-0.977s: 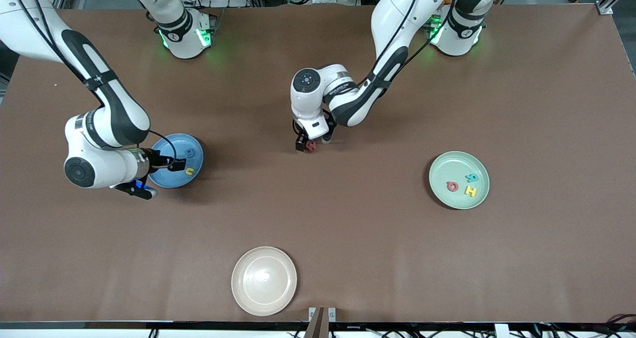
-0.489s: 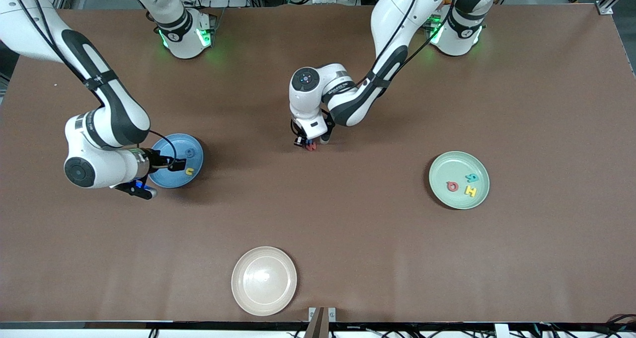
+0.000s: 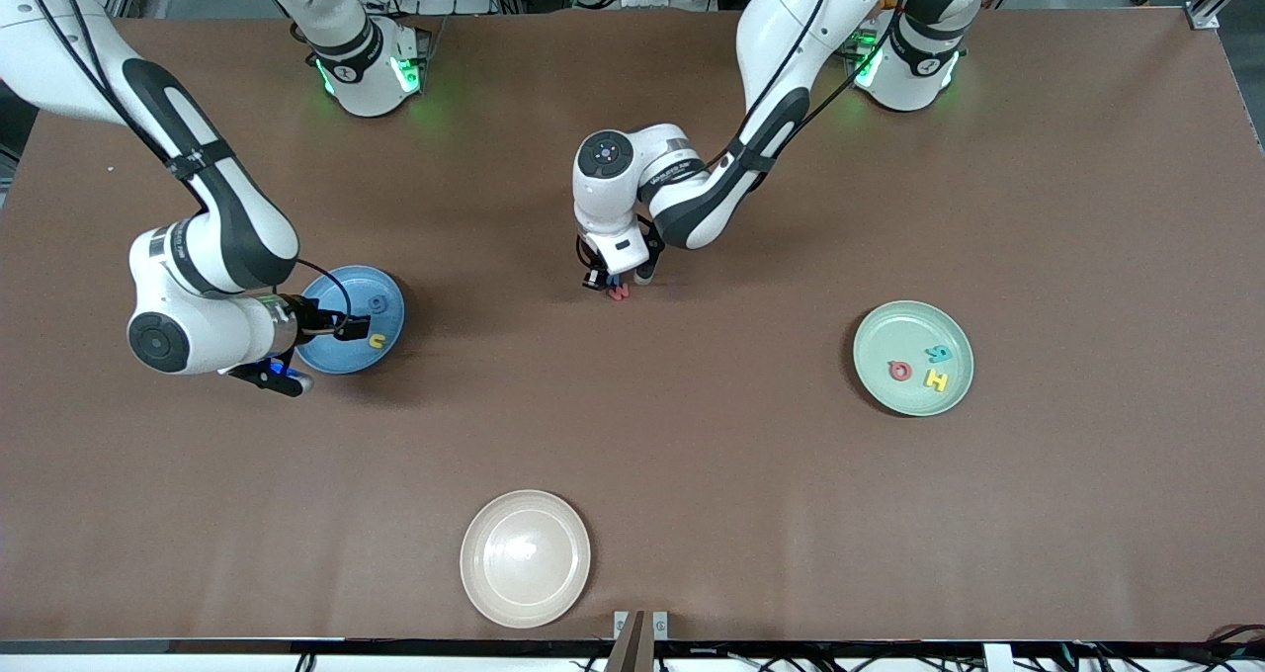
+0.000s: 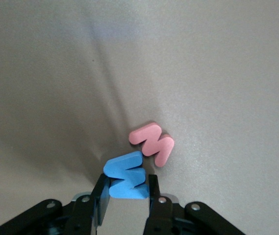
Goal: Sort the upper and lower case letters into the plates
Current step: 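Carry the W to the green plate while the right gripper reaches the pink w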
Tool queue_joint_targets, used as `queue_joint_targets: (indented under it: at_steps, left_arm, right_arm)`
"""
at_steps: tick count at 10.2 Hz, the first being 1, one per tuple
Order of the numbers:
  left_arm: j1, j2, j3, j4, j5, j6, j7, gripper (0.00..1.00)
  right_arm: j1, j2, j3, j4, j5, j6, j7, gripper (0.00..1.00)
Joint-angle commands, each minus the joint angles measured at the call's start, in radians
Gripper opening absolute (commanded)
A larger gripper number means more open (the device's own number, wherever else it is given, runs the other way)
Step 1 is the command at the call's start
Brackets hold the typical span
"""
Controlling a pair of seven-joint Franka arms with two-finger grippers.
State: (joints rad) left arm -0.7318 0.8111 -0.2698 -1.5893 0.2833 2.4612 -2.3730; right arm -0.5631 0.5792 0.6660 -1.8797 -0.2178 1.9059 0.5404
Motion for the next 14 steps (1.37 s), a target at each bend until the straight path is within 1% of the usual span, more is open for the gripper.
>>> queue_joint_targets:
  at_steps: [1, 2, 3, 4, 6, 8, 9, 11, 14]
  left_arm:
    - [-0.005, -0.05, 0.012, 0.043, 0.051, -0.095, -0.006, 0.0]
    - [0.002, -0.058, 0.011, 0.073, 0.069, -0.135, 0.009, 0.0]
    - [0.014, -0.072, 0.012, 0.087, 0.074, -0.149, 0.052, 0.0]
    - [0.049, -0.102, 0.011, 0.086, 0.076, -0.156, 0.101, 0.0]
    - [0.095, -0.15, 0.011, 0.084, 0.073, -0.195, 0.252, 0.0]
    - [0.178, -0.206, 0.009, 0.083, 0.073, -0.22, 0.407, 0.0]
    - [0.214, -0.237, 0.009, 0.083, 0.071, -0.258, 0.513, 0.0]
    - [0.294, -0.288, 0.006, 0.078, 0.06, -0.329, 0.743, 0.0]
    - [0.412, -0.32, -0.002, 0.077, 0.047, -0.407, 0.976, 0.0]
  right_arm:
    - [0.015, -0.025, 0.035, 0.01, 0.024, -0.028, 0.05, 1.0]
    - [0.04, -0.025, 0.037, 0.039, 0.037, -0.048, 0.09, 1.0]
    - [0.064, -0.025, 0.035, 0.051, 0.049, -0.05, 0.126, 1.0]
    - [0.084, -0.025, 0.035, 0.06, 0.072, -0.05, 0.171, 1.0]
    - [0.165, -0.024, 0.035, 0.102, 0.096, -0.048, 0.307, 1.0]
    - [0.248, -0.013, 0.034, 0.142, 0.101, -0.038, 0.439, 1.0]
    - [0.285, -0.012, 0.032, 0.152, 0.116, -0.015, 0.481, 1.0]
    - [0.348, -0.01, 0.03, 0.151, 0.126, 0.08, 0.583, 1.0]
    - [0.469, -0.001, 0.029, 0.137, 0.11, 0.201, 0.621, 1.0]
